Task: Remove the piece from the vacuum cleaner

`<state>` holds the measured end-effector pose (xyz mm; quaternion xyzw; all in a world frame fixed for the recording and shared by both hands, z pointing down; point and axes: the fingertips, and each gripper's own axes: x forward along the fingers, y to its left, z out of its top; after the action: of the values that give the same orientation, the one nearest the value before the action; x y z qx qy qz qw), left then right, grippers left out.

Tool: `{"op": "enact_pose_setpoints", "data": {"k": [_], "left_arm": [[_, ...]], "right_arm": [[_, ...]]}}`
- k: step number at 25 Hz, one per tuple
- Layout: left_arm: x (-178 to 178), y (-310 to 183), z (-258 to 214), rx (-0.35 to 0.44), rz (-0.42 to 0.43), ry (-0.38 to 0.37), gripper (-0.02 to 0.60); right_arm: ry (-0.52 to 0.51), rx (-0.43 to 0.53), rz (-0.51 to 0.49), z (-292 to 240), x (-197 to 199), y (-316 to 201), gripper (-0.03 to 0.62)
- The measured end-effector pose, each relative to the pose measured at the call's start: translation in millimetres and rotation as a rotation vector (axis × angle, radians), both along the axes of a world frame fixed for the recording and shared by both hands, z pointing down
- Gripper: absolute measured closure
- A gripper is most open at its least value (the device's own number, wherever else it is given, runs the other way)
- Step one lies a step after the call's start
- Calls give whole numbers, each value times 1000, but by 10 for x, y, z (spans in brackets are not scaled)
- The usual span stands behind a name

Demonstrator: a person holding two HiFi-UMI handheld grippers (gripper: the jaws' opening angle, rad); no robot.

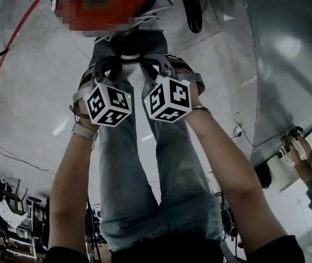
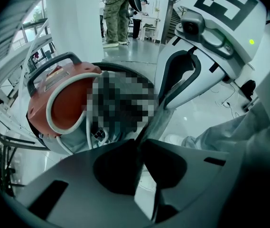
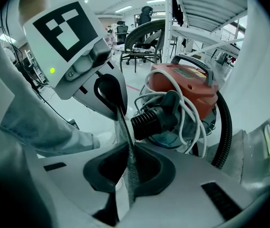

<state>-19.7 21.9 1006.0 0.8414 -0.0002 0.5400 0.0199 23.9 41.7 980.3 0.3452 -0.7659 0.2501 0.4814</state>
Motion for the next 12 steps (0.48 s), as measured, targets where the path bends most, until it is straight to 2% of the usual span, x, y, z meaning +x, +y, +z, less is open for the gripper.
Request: {"op": "enact_pose_setpoints", "data": {"k": [6, 12], "left_arm": [[-50, 225, 51, -31, 63, -19, 523], [-68, 400, 63, -59, 74, -26, 523]], "right_arm": [[-3, -40, -13, 63, -49, 217, 534], [-15, -61, -21, 77, -62, 378, 534]]}}
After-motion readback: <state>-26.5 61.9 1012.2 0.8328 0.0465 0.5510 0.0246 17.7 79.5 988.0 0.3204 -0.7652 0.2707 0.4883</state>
